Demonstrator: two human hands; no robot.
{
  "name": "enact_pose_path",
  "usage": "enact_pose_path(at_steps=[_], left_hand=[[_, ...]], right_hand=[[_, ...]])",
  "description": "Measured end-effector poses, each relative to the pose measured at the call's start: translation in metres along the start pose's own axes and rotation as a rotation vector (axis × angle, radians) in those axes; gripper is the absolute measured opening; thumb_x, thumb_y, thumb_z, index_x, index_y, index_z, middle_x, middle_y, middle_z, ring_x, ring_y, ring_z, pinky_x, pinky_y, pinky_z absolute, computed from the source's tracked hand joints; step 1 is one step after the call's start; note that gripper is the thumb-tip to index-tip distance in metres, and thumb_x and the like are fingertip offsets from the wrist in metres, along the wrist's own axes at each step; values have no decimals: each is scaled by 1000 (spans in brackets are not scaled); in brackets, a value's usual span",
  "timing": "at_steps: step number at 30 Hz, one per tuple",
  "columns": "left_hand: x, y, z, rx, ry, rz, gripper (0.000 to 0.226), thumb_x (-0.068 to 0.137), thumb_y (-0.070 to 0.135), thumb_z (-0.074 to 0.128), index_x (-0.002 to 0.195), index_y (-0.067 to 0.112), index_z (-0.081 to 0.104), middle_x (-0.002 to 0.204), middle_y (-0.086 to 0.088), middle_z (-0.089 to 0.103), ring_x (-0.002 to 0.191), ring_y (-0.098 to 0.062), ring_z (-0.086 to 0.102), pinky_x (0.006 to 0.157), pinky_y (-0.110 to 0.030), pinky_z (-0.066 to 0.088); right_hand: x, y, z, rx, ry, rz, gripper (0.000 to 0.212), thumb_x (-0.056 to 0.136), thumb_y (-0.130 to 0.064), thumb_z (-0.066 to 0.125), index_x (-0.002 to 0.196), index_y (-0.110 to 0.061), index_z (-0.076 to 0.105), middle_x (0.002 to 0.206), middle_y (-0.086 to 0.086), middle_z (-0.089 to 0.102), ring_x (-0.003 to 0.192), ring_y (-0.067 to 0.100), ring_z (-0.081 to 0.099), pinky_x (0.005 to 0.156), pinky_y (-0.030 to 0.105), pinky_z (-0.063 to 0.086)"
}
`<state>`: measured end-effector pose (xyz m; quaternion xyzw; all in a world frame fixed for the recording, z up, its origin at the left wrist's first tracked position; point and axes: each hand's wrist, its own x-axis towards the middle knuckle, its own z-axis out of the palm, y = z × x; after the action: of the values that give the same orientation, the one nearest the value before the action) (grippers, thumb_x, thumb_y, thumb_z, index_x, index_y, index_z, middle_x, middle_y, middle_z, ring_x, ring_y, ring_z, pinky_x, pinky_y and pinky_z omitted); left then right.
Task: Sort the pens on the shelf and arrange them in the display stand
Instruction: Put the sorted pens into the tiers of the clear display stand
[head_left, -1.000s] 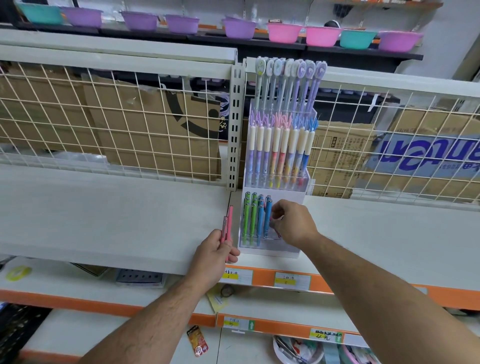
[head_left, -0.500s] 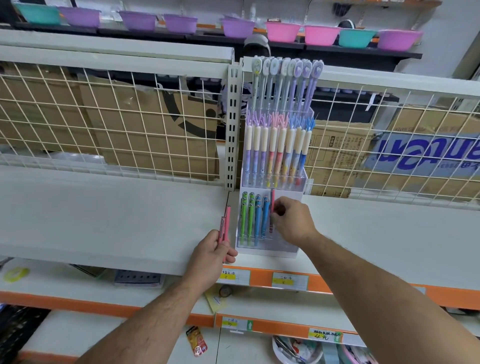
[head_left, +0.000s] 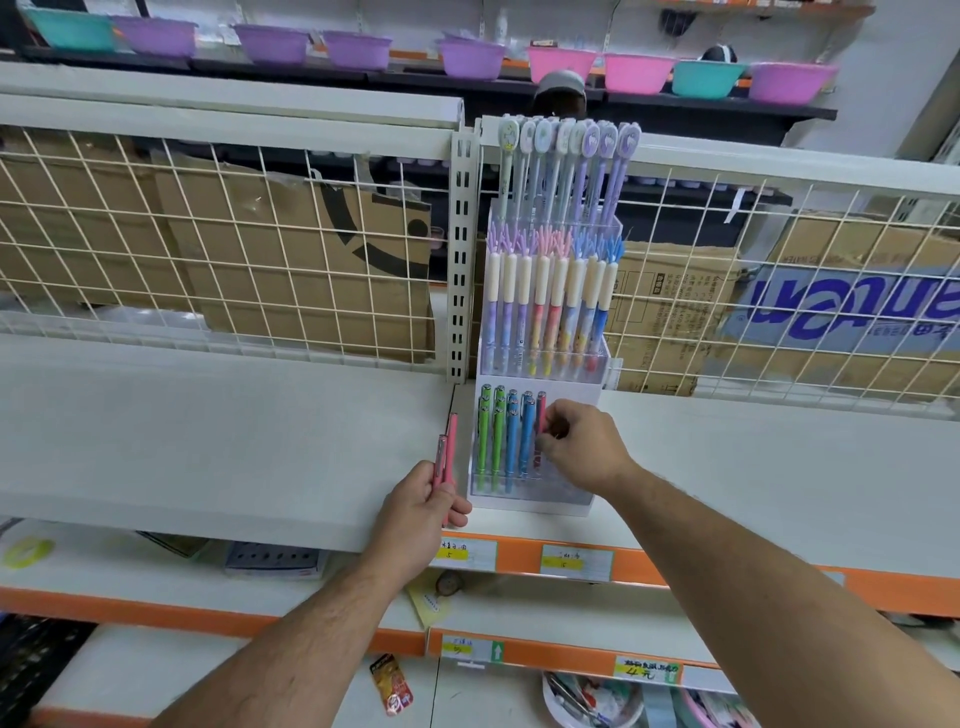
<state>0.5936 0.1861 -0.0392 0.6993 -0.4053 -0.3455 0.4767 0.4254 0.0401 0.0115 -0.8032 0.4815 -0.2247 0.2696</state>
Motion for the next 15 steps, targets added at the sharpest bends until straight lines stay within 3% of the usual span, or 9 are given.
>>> enact_pose_path(at_steps=[3,6,10,13,15], left_hand=[[0,-1,0,-1,-2,3,15,105,21,42,98,19,56,88,1,73,80,-16,71,77,-32,55],[-1,-2,-1,-11,-5,11,16,105,20,42,97,18,56,87,0,73,80,-17,71,78,-34,55],[-2,-1,-2,0,-6,8,16,105,20,42,97,17,56,87,0,73,79,-16,71,76,-31,54],[-2,2,-2,8,-5,7,16,105,19,41,98,17,56,87,1,73,79,-15,71,74,-28,53],[-2,2,-2,8,-5,4,16,105,19,41,98,17,56,87,0,73,79,-15,71,74,-27,53]], right_hand=[[-1,0,-2,1,-18,-7,18,89,-12,72,80,-24,60,75,-8,63,65,4,58,55,14,41],[0,1,-2,32,-35,3,16,89,-14,73,81,-20,61,74,-7,64,62,5,61,54,12,43],[2,4,-1,52,-14,41,16,91,-13,72,79,-18,62,80,-3,67,72,13,65,61,22,49],[5,6,1,46,0,65,5,90,-13,71,86,-14,68,84,3,71,80,24,69,77,41,59],[5,6,3,35,7,74,3,89,-13,72,87,-14,70,85,4,72,82,25,69,81,45,59]])
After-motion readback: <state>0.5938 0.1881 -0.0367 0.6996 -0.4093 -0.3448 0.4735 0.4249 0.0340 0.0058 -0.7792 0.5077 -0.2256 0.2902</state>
